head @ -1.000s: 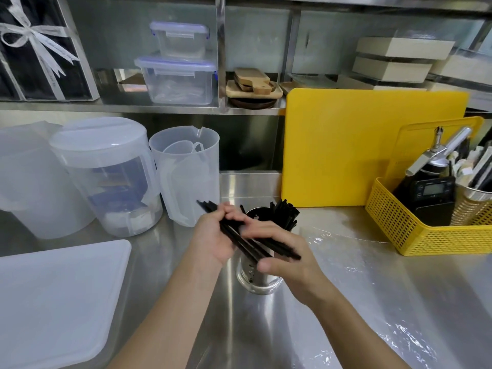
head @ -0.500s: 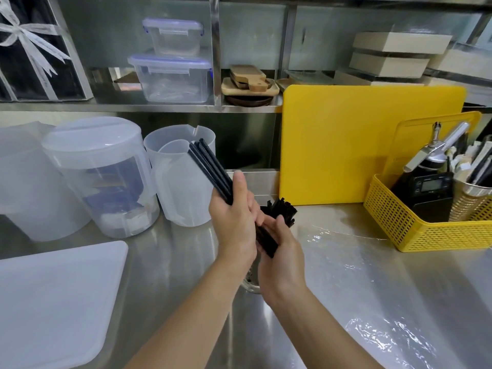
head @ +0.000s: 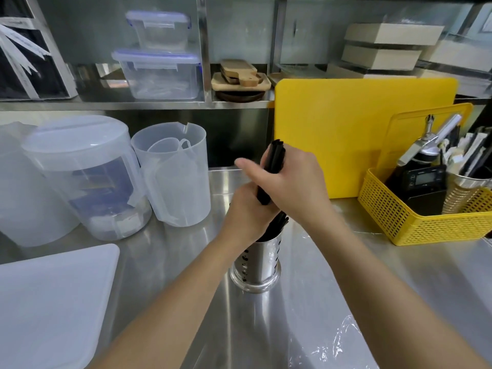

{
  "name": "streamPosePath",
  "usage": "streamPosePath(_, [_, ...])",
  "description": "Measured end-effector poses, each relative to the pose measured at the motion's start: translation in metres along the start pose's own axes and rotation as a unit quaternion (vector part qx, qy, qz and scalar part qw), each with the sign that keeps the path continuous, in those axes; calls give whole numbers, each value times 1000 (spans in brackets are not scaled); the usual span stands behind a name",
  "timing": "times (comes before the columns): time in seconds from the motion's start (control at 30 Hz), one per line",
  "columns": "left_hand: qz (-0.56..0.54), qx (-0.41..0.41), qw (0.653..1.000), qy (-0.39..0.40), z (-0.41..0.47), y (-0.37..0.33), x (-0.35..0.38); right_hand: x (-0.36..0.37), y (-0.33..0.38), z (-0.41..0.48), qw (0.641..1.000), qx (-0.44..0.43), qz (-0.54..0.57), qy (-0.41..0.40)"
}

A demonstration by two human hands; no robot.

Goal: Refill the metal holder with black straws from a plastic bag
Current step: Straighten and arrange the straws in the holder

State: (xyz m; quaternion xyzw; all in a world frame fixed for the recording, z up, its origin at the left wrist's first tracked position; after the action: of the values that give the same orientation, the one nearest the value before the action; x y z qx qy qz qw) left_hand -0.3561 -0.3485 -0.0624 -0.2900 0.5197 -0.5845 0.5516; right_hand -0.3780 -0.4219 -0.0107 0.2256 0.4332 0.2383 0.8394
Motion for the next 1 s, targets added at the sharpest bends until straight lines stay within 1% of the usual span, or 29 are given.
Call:
streamPosePath(0.07, [16, -1, 1000, 16, 4, -1, -4, 3, -1, 6, 1000, -7, 10, -13])
streamPosePath(0.17, [10, 42, 997, 68, 6, 5, -16, 6, -10, 13, 998, -5, 39, -47])
streamPosePath(0.2, [1, 58, 996, 68, 7, 11, -22, 7, -14, 15, 997, 0, 47, -57])
streamPosePath(0.23, [-26, 67, 996, 47, 7, 17, -28, 10, -18, 16, 997, 5, 53, -61])
streamPosePath(0.27, [-71, 66, 995, 6, 6, 23, -35, 14, -23, 15, 997, 11, 52, -61])
streamPosePath(0.33, [-162, 44, 982, -88, 5, 37, -46, 27, -32, 12, 997, 34, 42, -49])
streamPosePath(0.37, [-184, 28, 975, -122, 5, 43, -50, 34, -39, 9, 997, 51, 34, -38])
streamPosePath(0.43, [-187, -6, 969, -160, 3, 54, -55, 48, -51, 4, 997, 82, -4, 0])
streamPosePath(0.53, [-182, -34, 965, -183, -1, 71, -59, 63, -63, -5, 989, 108, -87, 56])
streamPosePath(0.67, [-200, -52, 960, -188, -7, 85, -59, 63, -71, -11, 983, 116, -138, 41])
streamPosePath(0.87, [-191, -83, 960, -186, -22, 98, -54, 50, -85, -16, 986, 125, -112, 24])
streamPosePath(1.0, [-208, -126, 945, -219, -43, 116, -52, 32, -100, -28, 985, 148, -86, 33])
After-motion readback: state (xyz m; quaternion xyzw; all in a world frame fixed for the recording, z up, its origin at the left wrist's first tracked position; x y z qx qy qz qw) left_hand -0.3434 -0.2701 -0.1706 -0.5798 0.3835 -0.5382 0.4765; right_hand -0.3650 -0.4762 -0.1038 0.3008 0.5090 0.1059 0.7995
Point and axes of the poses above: each hand's wrist, its own z-axis towards the middle knuckle, its own x-axis out of the palm, y = z × x, the point moved 2 cm from there along z, towards the middle knuckle, and after that the axes turned 5 degrees about -z, right-handed, at the moved point
